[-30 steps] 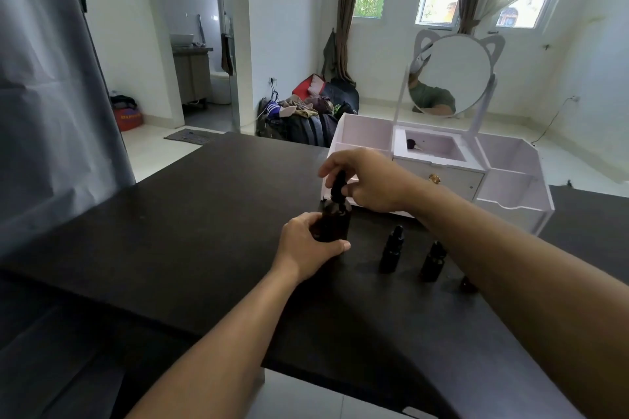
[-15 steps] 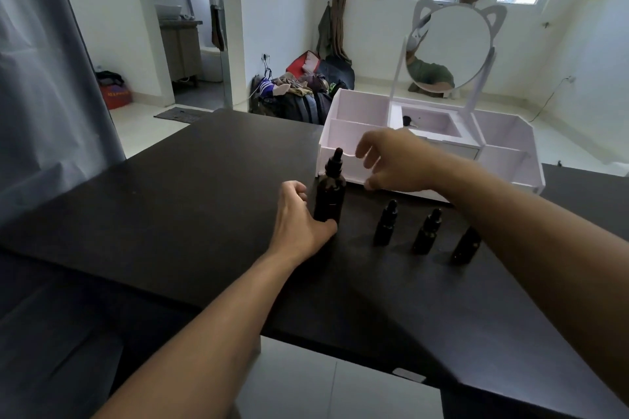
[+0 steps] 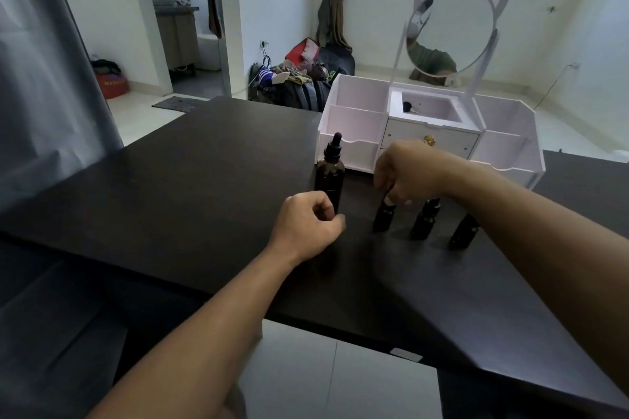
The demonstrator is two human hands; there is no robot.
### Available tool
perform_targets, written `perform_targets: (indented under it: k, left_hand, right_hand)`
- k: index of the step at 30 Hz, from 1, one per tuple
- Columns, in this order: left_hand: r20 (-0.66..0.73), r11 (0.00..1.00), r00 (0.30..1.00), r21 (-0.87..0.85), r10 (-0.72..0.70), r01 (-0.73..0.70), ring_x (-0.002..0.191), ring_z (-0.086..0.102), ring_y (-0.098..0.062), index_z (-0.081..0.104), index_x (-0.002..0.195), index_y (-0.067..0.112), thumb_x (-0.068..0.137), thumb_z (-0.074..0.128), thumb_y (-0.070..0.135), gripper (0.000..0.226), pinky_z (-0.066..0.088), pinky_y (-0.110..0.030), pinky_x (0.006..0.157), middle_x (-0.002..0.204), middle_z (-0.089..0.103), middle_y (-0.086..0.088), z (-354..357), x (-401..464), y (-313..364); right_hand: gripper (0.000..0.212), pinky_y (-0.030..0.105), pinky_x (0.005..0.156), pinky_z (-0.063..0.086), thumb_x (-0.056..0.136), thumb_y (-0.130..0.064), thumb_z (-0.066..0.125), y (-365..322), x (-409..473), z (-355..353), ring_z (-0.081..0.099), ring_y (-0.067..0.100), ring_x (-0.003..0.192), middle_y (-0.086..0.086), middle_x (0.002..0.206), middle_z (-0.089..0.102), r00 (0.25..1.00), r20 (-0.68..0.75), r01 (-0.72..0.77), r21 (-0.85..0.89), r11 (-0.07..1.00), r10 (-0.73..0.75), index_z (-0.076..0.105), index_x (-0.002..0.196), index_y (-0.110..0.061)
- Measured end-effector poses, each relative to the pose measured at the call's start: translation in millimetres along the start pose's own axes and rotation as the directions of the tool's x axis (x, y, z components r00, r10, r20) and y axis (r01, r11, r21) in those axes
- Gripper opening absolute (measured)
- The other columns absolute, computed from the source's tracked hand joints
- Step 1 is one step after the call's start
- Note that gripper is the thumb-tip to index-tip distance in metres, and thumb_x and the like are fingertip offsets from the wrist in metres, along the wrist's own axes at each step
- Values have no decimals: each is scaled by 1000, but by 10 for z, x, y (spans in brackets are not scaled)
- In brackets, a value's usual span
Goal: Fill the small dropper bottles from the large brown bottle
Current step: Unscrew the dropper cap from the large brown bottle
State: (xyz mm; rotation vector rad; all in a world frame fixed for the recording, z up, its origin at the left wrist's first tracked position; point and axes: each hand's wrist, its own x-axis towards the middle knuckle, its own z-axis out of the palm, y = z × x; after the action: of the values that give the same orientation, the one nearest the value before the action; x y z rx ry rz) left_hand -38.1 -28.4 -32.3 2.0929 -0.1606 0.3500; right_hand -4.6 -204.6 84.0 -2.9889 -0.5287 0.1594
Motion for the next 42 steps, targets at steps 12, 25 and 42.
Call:
perform_targets:
  k: [12, 25, 42]
  left_hand:
    - [191, 995, 977, 2, -95, 97, 77, 66, -6, 73, 107, 17, 63, 88, 39, 52, 55, -23, 72, 85, 69, 5, -12, 16, -7]
    - [128, 988, 986, 121, -111, 96, 71, 62, -9, 76, 94, 15, 66, 86, 43, 41, 49, -23, 66, 76, 67, 4, 65, 68, -87]
    - [140, 984, 984, 153, -114, 92, 83, 66, -12, 76, 98, 19, 68, 84, 45, 41, 55, -31, 80, 87, 71, 2, 29, 50, -59]
  right_hand:
    - [22, 24, 63, 58, 74, -22, 84, -294, -97, 97, 64, 1, 47, -10, 65, 63, 980, -149, 159, 181, 971, -133, 62, 70, -24]
    - [23, 17, 53, 39, 85, -34, 74, -370, -77, 212, 55, 7, 57, -5, 61, 58, 980, -149, 142, 71, 987, -130, 73, 84, -11]
    - [24, 26, 76, 54, 80, -8, 67, -373, -81, 152, 62, 16, 89, -4, 94, 67, 973, -84, 218, 23, 976, -215, 74, 101, -18]
